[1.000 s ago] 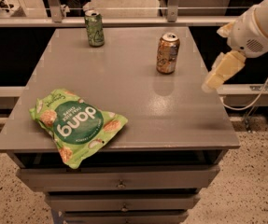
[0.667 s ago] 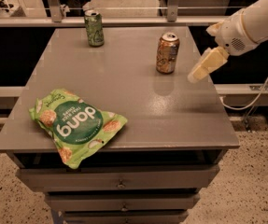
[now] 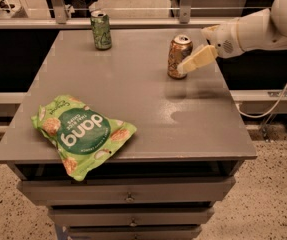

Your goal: Move orange can near green rice chip bag

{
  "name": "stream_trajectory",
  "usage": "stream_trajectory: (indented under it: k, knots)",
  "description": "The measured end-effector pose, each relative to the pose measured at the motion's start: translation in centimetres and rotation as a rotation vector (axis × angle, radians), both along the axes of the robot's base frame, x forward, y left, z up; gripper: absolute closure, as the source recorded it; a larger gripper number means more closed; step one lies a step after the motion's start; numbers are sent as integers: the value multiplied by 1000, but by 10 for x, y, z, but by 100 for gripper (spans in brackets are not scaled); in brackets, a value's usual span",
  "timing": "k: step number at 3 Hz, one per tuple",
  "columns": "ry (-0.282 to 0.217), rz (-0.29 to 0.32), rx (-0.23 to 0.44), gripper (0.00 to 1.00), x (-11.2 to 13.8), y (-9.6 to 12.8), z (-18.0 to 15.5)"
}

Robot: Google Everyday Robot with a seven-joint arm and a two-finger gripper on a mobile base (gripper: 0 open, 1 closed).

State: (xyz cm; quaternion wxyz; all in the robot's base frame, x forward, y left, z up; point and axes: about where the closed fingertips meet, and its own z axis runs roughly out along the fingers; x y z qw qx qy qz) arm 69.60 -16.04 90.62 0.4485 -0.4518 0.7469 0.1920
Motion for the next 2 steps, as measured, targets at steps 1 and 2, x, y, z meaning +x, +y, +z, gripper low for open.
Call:
stream_trajectory:
  k: [1, 2]
  knots:
    - [4, 13, 146, 0, 21, 22, -9]
    - [18, 37, 248, 19, 28, 45, -14]
